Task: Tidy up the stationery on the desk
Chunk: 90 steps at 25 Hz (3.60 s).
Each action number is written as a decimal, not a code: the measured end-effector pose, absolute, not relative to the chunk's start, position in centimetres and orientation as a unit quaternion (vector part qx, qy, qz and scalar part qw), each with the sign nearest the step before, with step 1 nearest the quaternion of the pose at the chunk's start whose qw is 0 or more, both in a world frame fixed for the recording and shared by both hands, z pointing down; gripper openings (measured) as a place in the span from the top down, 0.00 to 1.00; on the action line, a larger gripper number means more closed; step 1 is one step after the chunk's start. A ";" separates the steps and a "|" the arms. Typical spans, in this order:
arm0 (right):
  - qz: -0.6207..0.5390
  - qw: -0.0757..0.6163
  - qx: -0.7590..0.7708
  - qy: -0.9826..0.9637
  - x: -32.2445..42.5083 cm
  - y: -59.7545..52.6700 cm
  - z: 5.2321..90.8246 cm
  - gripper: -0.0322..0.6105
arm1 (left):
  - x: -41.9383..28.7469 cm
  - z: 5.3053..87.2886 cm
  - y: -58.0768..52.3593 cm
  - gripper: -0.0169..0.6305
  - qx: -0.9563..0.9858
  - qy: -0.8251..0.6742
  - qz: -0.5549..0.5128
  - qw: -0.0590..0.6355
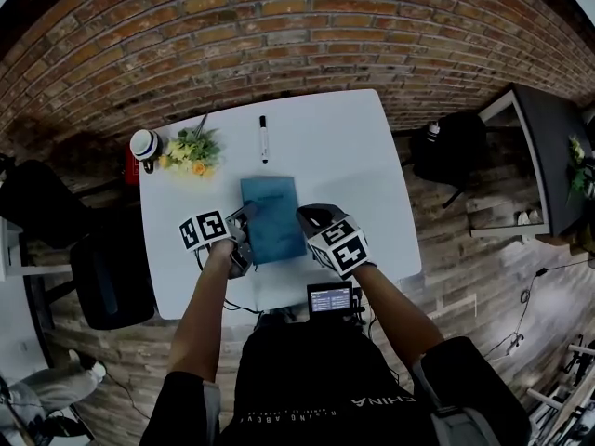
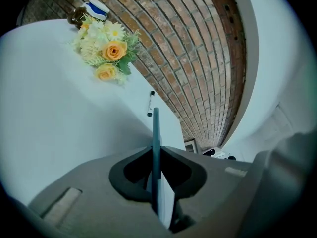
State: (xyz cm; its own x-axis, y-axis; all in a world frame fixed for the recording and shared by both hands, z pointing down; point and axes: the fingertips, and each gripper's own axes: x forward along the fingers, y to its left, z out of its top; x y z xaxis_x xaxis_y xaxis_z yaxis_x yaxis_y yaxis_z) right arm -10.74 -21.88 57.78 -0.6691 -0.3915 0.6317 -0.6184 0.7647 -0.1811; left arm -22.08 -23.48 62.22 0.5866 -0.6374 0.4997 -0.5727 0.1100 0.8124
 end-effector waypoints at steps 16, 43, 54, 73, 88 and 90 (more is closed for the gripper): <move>0.213 0.296 0.296 -0.883 -9.6 -22.3 58.5 0.93 | -23.3 65.6 -22.7 0.83 0.663 -0.489 0.071 0.562; 0.215 0.281 0.305 -0.884 -10.5 -20.9 57.5 0.93 | -21.2 62.8 -18.1 0.95 0.757 -0.498 0.190 0.378; 0.206 0.290 0.302 -0.884 -11.1 -22.3 57.6 0.93 | -21.5 61.6 -19.7 0.95 0.762 -0.500 0.188 0.367; 0.206 0.316 0.328 -0.866 -17.6 -34.3 61.5 0.83 | -22.7 63.1 -23.8 0.95 0.760 -0.502 0.200 0.362; 0.245 0.352 0.380 -0.819 -21.0 -39.5 66.4 0.73 | -24.6 63.4 -24.1 0.95 0.752 -0.516 0.193 0.362; 0.244 0.355 0.382 -0.818 -21.2 -39.7 66.7 0.73 | -24.8 63.5 -23.8 0.95 0.751 -0.515 0.197 0.362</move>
